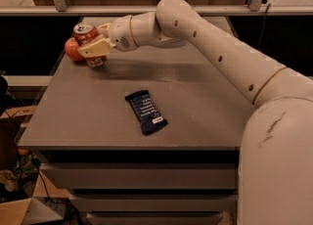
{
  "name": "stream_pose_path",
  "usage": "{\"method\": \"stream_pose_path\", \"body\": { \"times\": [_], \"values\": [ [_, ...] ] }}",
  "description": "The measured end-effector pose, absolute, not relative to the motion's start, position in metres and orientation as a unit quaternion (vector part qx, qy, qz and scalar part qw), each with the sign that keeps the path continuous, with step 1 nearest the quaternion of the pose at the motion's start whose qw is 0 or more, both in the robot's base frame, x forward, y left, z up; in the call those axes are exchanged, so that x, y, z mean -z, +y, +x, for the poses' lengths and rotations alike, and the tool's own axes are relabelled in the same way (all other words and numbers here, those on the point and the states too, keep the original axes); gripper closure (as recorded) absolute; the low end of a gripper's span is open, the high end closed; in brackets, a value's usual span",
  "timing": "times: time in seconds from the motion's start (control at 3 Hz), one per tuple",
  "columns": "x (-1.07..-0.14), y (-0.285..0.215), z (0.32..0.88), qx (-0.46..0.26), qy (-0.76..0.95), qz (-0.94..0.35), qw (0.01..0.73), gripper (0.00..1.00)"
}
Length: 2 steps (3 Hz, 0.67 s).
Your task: Move coke can near apple
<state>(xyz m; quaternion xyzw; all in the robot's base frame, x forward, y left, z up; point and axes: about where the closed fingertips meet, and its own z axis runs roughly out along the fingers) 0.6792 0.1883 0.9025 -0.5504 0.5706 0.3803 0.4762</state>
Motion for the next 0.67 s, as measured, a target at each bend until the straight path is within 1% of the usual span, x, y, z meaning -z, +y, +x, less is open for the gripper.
{"method": "stream_pose_path", "body": {
  "times": [0.33, 0.67],
  "values": [
    [-0.9011, 0.1881, 0.6875, -0.383, 0.571, -0.548, 0.476, 1.00],
    [-0.8992, 0.1894, 0.6919, -0.388, 0.571, -0.549, 0.472, 0.84]
  ]
}}
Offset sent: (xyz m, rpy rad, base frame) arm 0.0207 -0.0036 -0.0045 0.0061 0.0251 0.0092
